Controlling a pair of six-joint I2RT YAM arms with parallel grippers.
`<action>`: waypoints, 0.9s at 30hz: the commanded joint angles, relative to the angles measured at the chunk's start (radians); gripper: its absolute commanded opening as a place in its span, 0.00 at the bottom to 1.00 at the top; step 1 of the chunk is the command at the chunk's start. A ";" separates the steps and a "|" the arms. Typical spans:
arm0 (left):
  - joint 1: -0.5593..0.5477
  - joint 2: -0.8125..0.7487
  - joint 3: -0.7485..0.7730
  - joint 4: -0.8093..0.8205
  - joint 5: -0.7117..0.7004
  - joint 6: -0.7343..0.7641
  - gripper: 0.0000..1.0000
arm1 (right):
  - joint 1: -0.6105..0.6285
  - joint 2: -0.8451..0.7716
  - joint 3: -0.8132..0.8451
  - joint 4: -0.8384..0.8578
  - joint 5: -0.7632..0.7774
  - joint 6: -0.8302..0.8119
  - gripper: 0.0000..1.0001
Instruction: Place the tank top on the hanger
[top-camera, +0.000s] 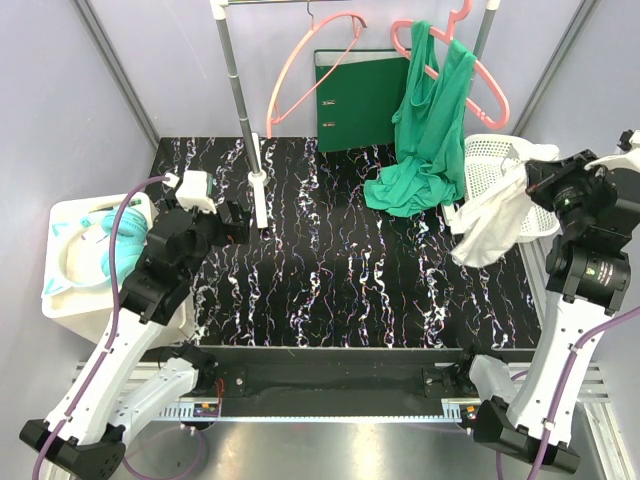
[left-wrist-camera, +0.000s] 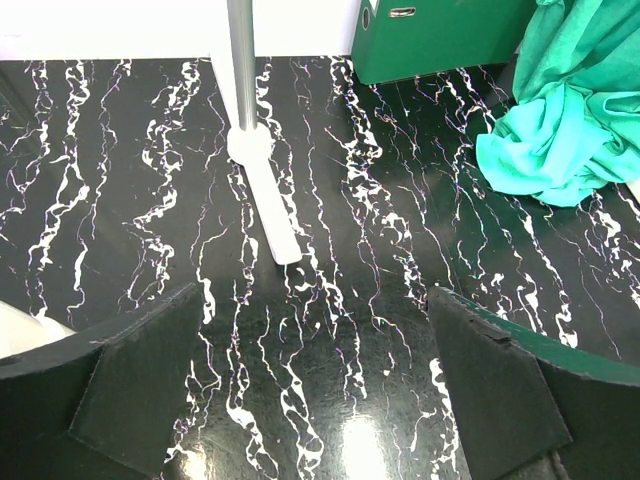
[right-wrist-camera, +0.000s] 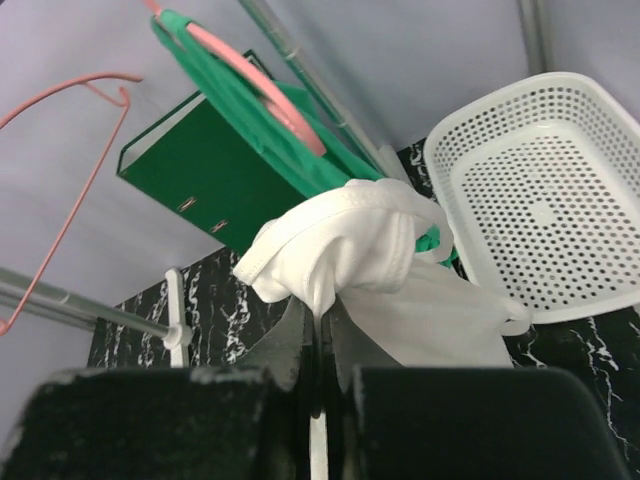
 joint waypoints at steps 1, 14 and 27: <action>-0.004 -0.029 -0.002 0.031 0.005 -0.005 0.99 | 0.007 -0.003 -0.004 0.059 -0.168 0.015 0.00; -0.001 -0.051 -0.027 0.051 -0.070 0.017 0.99 | 0.624 0.082 -0.093 0.122 0.071 0.004 0.00; -0.001 -0.014 -0.032 0.051 -0.090 0.026 0.99 | 1.029 0.224 -0.071 0.172 0.238 -0.019 0.00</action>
